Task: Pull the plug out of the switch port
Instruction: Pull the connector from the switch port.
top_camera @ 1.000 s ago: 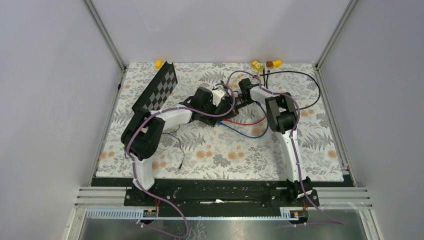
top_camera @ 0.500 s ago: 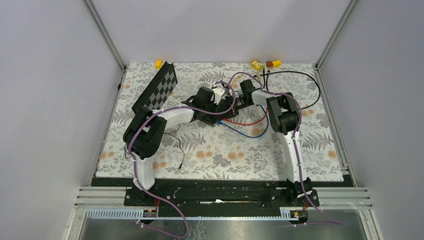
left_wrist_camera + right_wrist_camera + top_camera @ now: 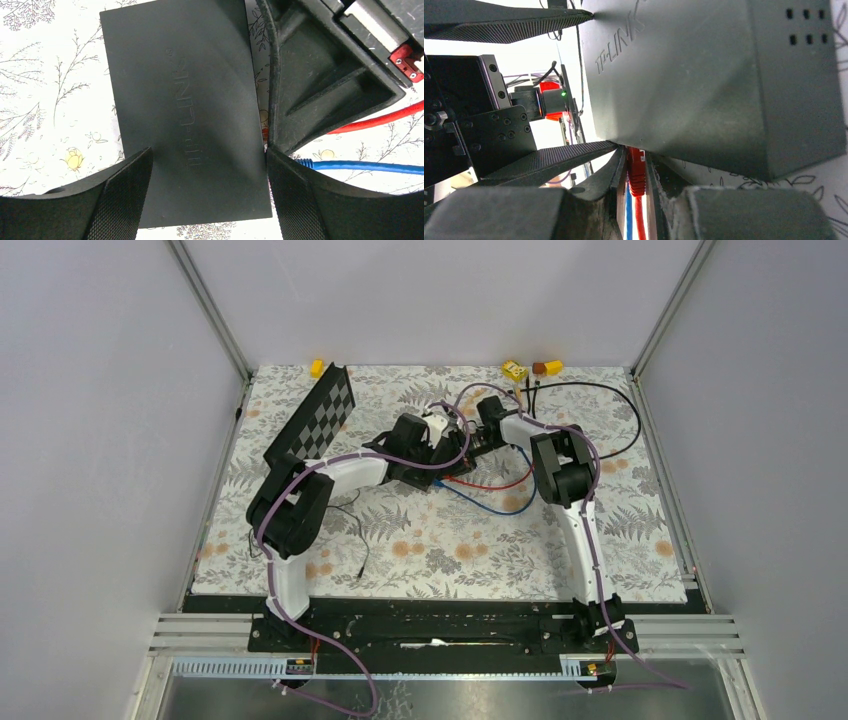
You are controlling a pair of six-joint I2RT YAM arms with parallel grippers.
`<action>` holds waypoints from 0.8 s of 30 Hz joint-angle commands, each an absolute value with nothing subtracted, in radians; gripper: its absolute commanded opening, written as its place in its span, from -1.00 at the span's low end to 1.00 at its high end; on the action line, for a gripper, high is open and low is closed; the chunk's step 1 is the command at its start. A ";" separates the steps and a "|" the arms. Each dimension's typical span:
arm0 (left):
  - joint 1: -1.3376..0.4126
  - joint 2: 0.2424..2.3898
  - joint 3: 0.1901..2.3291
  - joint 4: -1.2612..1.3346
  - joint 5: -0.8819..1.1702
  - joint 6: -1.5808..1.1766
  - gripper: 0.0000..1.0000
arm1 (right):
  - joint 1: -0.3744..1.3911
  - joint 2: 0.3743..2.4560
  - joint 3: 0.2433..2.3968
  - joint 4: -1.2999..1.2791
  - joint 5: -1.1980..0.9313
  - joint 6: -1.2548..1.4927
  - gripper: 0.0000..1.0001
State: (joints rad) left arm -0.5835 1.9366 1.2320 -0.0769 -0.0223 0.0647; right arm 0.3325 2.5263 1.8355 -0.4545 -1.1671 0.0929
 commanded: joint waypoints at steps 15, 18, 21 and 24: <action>-0.545 1.915 1.153 -0.057 -0.024 0.043 0.65 | 0.321 2.466 1.613 -0.297 -1.082 0.248 -1.00; -0.541 1.907 1.154 -0.060 -0.015 0.046 0.66 | 0.317 2.474 1.659 -0.390 -1.054 0.165 -1.00; -0.530 1.887 1.155 -0.060 -0.005 0.050 0.68 | 0.307 2.458 1.689 -0.461 -1.022 0.086 -1.00; -0.518 1.872 1.160 -0.060 0.016 0.053 0.72 | 0.289 2.424 1.719 -0.502 -1.006 0.041 -1.00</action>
